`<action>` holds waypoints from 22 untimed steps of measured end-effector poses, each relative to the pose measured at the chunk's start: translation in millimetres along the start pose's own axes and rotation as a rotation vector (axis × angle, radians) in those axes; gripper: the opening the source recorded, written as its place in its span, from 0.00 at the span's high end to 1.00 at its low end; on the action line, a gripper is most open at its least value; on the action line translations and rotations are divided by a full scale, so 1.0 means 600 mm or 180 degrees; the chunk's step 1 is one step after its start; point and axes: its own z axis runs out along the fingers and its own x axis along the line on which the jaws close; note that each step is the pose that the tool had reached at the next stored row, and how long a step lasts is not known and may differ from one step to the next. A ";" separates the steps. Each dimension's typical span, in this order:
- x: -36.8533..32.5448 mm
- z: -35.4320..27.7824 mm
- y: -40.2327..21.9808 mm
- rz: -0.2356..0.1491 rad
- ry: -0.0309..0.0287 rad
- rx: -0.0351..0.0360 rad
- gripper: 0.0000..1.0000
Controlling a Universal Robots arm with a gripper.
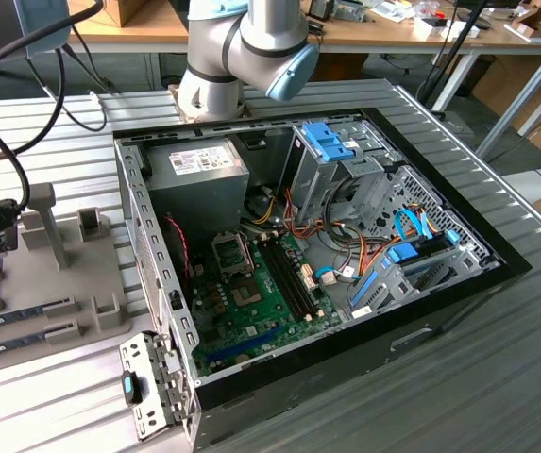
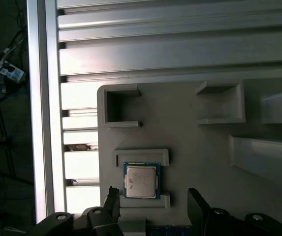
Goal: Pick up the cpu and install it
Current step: 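Pick up the cpu and move it towards the insertion slot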
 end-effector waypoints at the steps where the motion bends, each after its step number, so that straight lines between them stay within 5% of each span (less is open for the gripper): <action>1: 0.000 0.000 0.000 0.0000 0.0000 0.0000 0.34; 22: 0.003 0.007 0.000 0.0000 0.0000 0.0000 0.34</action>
